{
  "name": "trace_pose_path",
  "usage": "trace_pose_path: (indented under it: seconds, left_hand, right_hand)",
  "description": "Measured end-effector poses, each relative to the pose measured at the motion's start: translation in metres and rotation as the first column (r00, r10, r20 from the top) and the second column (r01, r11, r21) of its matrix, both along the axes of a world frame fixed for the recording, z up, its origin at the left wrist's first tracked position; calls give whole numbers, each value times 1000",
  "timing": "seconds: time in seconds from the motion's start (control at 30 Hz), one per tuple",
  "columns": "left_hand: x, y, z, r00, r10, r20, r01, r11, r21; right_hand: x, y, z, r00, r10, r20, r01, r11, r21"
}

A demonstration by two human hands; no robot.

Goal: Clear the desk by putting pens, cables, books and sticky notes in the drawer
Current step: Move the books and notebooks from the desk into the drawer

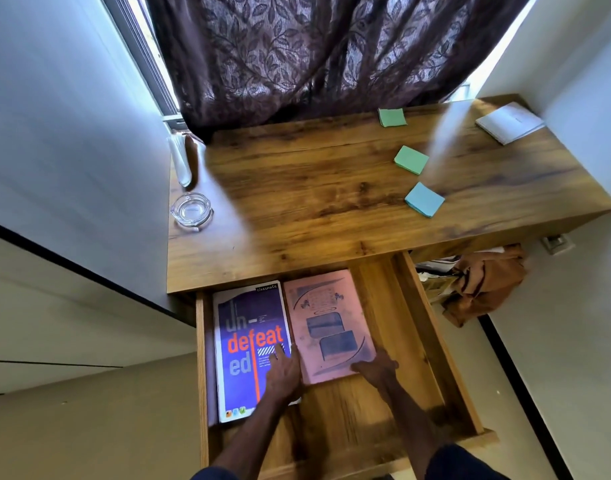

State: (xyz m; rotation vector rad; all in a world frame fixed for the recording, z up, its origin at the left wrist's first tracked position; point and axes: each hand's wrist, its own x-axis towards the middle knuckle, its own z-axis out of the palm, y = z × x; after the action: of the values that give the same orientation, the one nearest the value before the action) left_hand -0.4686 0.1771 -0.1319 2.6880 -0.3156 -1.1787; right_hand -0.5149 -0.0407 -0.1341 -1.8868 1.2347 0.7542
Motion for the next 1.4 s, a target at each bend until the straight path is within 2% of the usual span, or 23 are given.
trace_pose_path:
  seconds: [0.1,0.17,0.3,0.4,0.5,0.6,0.7,0.8,0.93,1.03,1.1,1.3,1.4]
  left_hand:
    - [-2,0,-2,1000,-17,20,17,1000,7]
    - [-4,2,-6,998,-43,51,42,999,16]
    - [-4,3,-5,994,-86,72,84,996,39]
    - [-2,3,0,992,-84,97,80,996,40]
    - [1,0,8,992,-76,98,72,997,40]
    - [-4,-14,18,988,-51,142,44,998,52]
    - [-19,-42,31,978,-17,207,24,999,-31]
    - [-36,-89,42,951,-1,309,48,989,-143]
    - [-61,-187,81,959,68,274,41,928,-370]
    - [-74,-268,91,958,55,281,56,927,-372]
    - [-89,-320,90,943,-48,328,168,922,-348]
    - [-127,-449,141,870,-195,452,364,873,-325]
    - [-127,-491,145,884,-166,436,347,859,-377]
  right_hand:
    - [-2,-2,2,995,-73,61,73,997,7]
    - [-6,-1,3,990,-54,128,54,999,8]
    - [-25,-6,12,964,110,242,-112,994,-4]
    - [-37,-14,24,943,246,225,-252,968,1]
    - [-43,-27,40,913,347,213,-341,938,-66]
    - [-43,-46,62,887,383,259,-355,923,-150]
    - [-40,-70,79,878,310,364,-285,951,-122]
    - [-39,-110,93,830,305,466,-275,952,-133]
    - [-54,-177,134,762,286,581,-236,958,-162]
    - [-77,-242,151,740,289,607,-214,957,-195]
    - [-100,-289,160,721,292,628,-192,956,-223]
    - [-165,-406,186,722,288,629,-132,950,-283]
    - [-177,-449,199,746,270,608,-138,957,-256]
